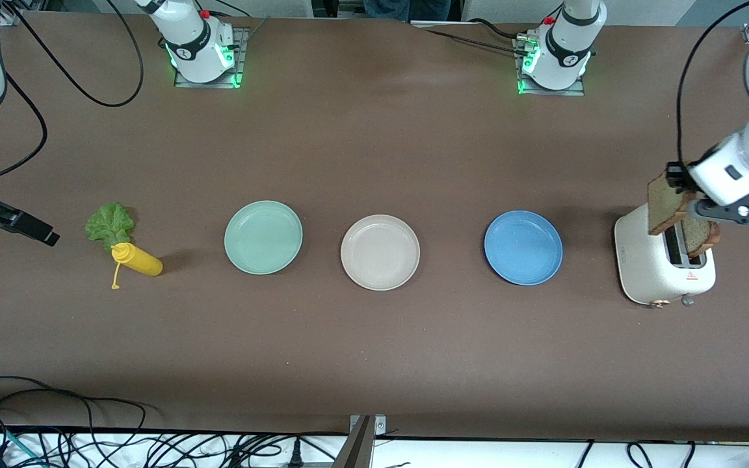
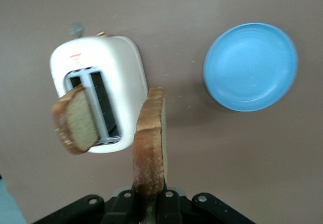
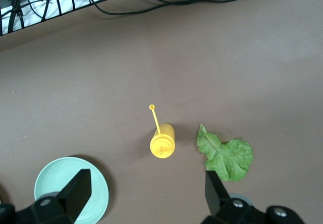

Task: Make sandwich on beige plate with both arms
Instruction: 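Lift the bread slice out and carry it to the beige plate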

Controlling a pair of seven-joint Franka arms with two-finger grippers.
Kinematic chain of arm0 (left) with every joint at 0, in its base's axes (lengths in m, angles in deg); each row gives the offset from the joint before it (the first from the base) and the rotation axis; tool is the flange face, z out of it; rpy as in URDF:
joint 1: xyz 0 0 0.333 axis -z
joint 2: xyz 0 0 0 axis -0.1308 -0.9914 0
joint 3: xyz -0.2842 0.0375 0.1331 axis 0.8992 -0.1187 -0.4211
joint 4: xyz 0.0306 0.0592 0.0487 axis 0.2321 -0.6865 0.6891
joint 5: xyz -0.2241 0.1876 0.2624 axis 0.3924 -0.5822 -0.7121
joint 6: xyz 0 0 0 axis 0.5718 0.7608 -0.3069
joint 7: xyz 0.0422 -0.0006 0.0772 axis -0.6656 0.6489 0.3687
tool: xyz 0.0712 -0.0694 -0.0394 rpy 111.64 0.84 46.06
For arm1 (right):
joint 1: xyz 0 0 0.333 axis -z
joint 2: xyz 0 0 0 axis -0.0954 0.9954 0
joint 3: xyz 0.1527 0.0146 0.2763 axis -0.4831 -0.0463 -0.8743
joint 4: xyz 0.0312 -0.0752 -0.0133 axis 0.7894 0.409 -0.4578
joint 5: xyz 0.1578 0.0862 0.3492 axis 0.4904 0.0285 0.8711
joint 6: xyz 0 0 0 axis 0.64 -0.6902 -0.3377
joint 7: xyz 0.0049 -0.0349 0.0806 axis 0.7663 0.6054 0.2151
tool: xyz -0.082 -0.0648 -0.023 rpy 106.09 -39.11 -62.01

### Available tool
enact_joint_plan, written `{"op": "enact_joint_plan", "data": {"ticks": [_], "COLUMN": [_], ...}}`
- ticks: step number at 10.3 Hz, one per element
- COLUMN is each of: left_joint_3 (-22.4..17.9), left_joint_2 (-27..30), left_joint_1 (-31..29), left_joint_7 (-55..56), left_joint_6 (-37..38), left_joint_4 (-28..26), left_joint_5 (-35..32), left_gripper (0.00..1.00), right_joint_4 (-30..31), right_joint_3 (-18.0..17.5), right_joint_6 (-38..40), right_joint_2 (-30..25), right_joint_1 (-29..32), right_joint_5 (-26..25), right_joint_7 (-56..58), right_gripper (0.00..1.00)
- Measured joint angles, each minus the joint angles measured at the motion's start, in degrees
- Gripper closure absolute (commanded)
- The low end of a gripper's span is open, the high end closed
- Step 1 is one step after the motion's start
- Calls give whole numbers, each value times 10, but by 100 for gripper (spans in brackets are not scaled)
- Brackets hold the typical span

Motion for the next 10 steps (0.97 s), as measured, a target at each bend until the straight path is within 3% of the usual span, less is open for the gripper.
{"op": "enact_joint_plan", "data": {"ticks": [5,10], "left_joint_3": [9,9], "left_joint_2": [-65,-215], "left_joint_1": [56,122], "left_joint_7": [57,80], "left_joint_6": [-2,-58], "left_joint_4": [2,91], "left_joint_5": [182,355], "left_gripper": [100,100], "right_joint_4": [0,0], "right_joint_3": [0,0], "right_joint_6": [0,0], "right_joint_2": [0,-1], "right_joint_1": [0,0], "right_joint_5": [0,0], "right_joint_7": [0,0], "right_gripper": [0,0]}}
